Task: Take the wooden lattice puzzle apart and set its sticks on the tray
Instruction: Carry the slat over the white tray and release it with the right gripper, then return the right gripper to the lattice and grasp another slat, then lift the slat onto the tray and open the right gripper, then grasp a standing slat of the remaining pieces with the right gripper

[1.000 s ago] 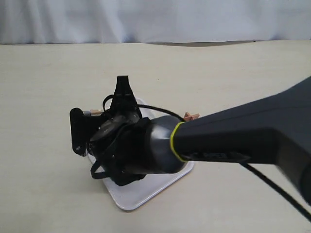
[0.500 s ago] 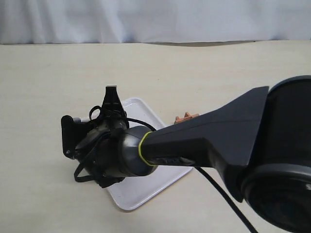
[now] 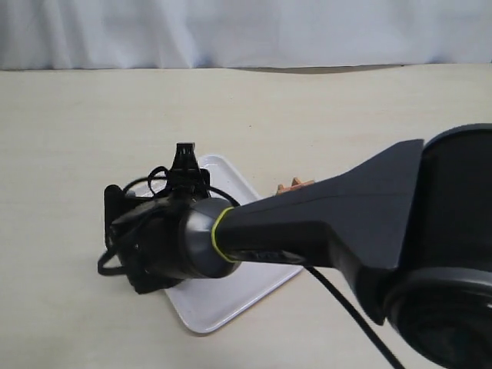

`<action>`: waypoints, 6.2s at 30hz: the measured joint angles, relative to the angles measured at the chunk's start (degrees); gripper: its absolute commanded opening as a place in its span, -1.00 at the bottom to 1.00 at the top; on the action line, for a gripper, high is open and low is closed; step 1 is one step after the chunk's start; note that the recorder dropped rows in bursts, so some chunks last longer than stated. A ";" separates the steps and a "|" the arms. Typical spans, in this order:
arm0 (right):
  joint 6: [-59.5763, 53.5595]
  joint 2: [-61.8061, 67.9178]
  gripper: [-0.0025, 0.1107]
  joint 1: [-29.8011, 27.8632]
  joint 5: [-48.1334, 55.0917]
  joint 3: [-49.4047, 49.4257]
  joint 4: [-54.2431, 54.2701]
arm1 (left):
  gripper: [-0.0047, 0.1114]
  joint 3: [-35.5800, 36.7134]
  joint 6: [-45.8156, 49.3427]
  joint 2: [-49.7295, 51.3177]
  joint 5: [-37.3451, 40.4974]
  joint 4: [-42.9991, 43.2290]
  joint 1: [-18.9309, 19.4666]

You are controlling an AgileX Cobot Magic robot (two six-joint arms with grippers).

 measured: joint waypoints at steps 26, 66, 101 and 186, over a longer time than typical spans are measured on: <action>-59.59 -22.69 -0.02 -30.03 -12.26 14.28 58.61 | -0.92 0.00 0.00 0.00 0.00 0.00 0.00; -73.85 -12.94 -0.32 -38.63 -20.58 14.67 43.54 | -0.92 0.00 0.00 0.00 0.00 0.00 0.00; -92.47 -12.94 -0.70 -38.63 -24.02 14.67 60.27 | -0.92 0.00 0.00 0.00 0.00 0.00 0.00; -16.27 -22.16 0.03 -28.18 -18.60 10.09 49.04 | -0.92 0.00 0.00 0.00 0.00 0.00 0.00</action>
